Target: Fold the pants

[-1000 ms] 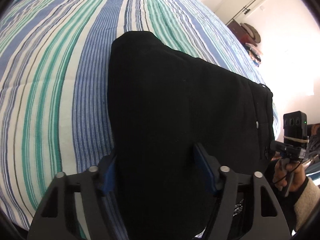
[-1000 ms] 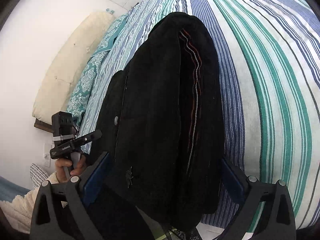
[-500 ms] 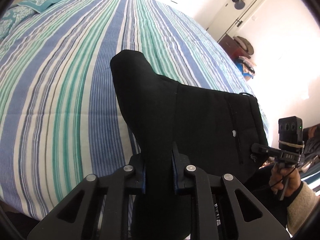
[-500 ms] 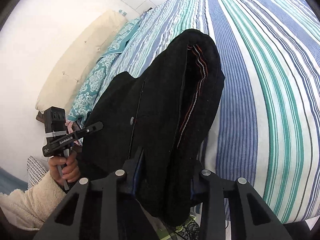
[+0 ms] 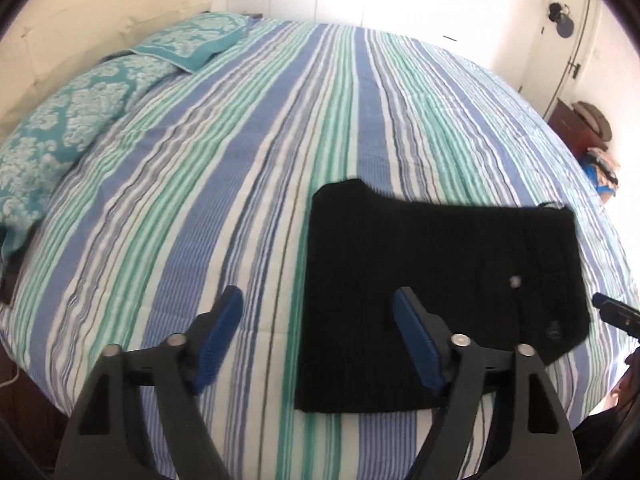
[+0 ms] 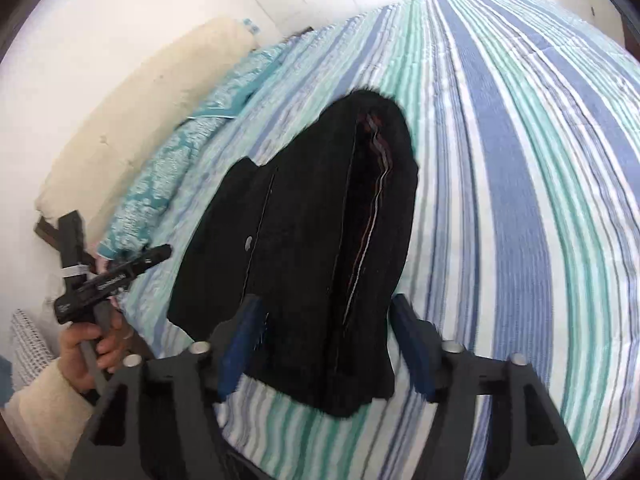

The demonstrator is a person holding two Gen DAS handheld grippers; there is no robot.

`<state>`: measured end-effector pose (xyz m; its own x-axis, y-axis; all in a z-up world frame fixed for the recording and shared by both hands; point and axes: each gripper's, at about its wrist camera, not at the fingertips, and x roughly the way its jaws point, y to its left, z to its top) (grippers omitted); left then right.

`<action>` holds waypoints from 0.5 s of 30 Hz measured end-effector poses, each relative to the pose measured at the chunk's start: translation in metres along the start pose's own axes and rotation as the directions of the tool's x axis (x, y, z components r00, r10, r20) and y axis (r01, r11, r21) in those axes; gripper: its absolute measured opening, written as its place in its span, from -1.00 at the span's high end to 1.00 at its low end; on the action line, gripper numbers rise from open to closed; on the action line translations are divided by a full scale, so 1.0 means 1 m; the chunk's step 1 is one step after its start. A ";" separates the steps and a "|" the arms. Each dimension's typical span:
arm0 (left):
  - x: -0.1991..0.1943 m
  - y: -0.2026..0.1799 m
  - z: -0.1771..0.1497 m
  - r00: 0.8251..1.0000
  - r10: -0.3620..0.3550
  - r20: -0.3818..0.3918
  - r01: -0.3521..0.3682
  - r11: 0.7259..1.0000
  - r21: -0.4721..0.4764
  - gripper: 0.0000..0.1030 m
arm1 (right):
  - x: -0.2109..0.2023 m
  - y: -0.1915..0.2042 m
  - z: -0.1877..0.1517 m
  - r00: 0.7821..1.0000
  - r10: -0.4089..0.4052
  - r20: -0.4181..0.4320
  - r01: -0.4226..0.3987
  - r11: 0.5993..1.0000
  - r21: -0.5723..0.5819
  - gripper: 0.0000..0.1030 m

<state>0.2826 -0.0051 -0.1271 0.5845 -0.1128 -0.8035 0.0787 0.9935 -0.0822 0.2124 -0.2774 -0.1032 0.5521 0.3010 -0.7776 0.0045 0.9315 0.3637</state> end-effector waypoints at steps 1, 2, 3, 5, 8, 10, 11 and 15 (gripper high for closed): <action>-0.007 0.004 -0.008 1.000 0.007 0.010 -0.007 1.000 -0.010 -0.73 | -0.010 -0.002 -0.007 0.999 -0.035 0.024 0.035 0.999 -0.014 -0.88; -0.014 0.007 -0.017 1.000 0.023 0.014 -0.023 1.000 -0.010 -0.76 | -0.024 -0.002 -0.016 0.996 -0.080 0.044 0.081 0.996 -0.030 -0.91; -0.021 0.006 -0.025 0.999 0.048 0.017 -0.048 0.999 -0.001 -0.77 | -0.033 0.000 -0.019 0.987 -0.145 0.062 0.148 0.988 -0.048 -0.98; -0.038 0.000 -0.038 0.995 0.087 0.040 -0.088 0.996 0.020 -0.77 | -0.052 0.011 -0.030 0.953 -0.279 0.120 0.290 0.953 -0.084 -1.00; -0.071 -0.019 -0.058 0.984 0.133 0.119 -0.141 0.988 0.062 -0.93 | -0.077 0.045 -0.041 0.896 -0.393 0.208 0.422 0.898 -0.123 -1.00; -0.087 -0.038 -0.067 0.981 0.155 0.120 -0.170 0.978 0.122 -0.93 | -0.088 0.072 -0.054 0.872 -0.442 0.211 0.474 0.869 -0.140 -1.00; -0.093 -0.044 -0.070 0.981 0.164 0.108 -0.178 0.974 0.138 -0.93 | -0.093 0.084 -0.059 0.867 -0.449 0.216 0.483 0.864 -0.141 -1.00; -0.112 -0.059 -0.084 0.985 0.159 0.071 -0.167 0.977 0.130 -0.93 | -0.106 0.123 -0.080 0.841 -0.482 0.248 0.521 0.844 -0.126 -1.00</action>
<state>0.1444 -0.0502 -0.0819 0.6457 0.0458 -0.7622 0.0841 0.9879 0.1307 0.0876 -0.1784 -0.0177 0.6684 -0.2462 -0.7019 0.1861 0.9690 -0.1628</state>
